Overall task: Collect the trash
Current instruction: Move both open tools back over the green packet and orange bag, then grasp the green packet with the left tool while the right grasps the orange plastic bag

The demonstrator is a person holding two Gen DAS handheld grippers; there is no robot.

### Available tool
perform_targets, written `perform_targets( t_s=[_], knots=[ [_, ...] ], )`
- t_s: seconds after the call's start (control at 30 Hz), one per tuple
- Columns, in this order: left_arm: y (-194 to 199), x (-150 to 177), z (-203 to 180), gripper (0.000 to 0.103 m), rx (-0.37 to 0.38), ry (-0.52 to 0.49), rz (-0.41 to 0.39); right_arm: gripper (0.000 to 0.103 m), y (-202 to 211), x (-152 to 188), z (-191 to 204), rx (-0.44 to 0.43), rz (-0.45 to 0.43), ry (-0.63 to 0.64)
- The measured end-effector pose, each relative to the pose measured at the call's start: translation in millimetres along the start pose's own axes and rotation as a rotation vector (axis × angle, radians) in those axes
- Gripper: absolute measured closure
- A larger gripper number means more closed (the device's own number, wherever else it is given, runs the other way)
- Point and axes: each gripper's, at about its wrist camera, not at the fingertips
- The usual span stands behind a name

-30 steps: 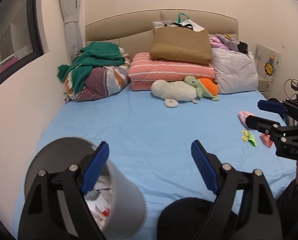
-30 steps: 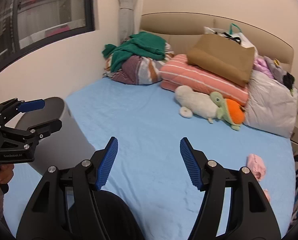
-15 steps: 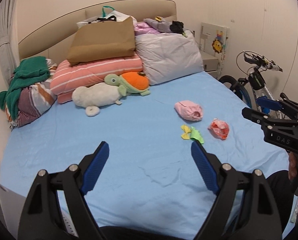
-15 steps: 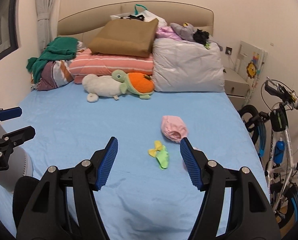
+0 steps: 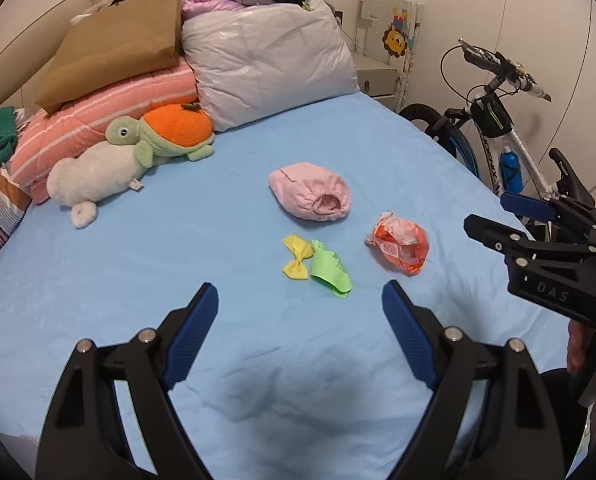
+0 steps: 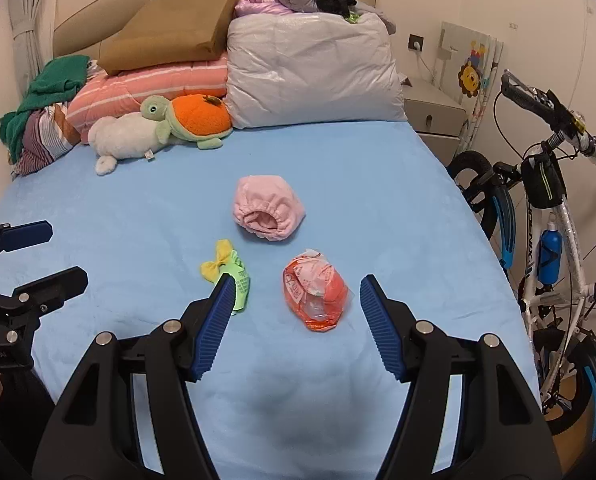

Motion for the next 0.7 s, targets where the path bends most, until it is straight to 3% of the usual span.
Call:
perform_targets(
  t_s=[0.57,0.7],
  knots=[
    [-151.9,-8.9,-19.8,0.019,0.045,0.002,0.155,0.041,-136.3,10.7,-31.9,-0.044,0.168,0.029],
    [-180.2,-9.7,-25.0,0.026,0.058,0.001,0.187,0.041,-153.1,17.2,-37.9,-0.061,0.2,0.024]
  ],
)
Point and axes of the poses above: each gripper's, at about its wrist camera, not at the fingertips, and y roughly against the way its jaws point, z to its left, x to its underside, and after that the axes turned 2 degrees about z, right-handed
